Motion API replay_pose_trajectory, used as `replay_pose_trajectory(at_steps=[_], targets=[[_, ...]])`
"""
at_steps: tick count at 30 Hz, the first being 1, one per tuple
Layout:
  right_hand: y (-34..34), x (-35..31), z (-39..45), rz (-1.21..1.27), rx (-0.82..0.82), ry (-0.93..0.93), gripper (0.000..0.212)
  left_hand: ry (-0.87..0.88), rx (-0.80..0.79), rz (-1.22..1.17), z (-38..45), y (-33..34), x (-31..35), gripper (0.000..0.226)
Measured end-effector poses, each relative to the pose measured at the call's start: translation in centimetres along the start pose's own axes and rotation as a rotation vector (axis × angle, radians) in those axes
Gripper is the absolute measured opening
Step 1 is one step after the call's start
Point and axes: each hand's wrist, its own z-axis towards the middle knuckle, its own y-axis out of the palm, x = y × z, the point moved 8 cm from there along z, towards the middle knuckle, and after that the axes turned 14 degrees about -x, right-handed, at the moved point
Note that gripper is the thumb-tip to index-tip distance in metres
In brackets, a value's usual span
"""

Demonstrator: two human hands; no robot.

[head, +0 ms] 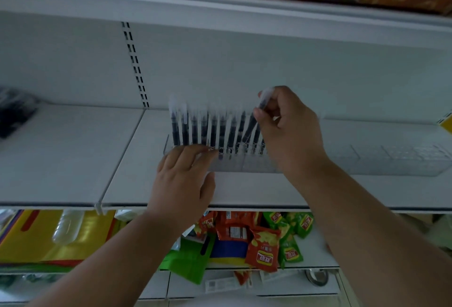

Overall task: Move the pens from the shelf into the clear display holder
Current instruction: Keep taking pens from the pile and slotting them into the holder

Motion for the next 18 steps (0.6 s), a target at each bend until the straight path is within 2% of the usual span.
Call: replay_pose_trajectory(at_steps=[5,10,18], targets=[[1.0,-0.4,0.6,-0.093,-0.071,-0.020,0.008,0.001,0.042,-0.017,0.2,-0.2,-0.2,0.040],[3.8,0.6,0.7,-0.228,-0.250,0.026,0.011,0.010,0.055,-0.012,0.1,-0.1,-0.1,0.040],[5.2,1.5,-0.4,-0.207,-0.245,0.022,0.020,0.007,0.070,-0.009,0.1,-0.1,-0.1,0.043]])
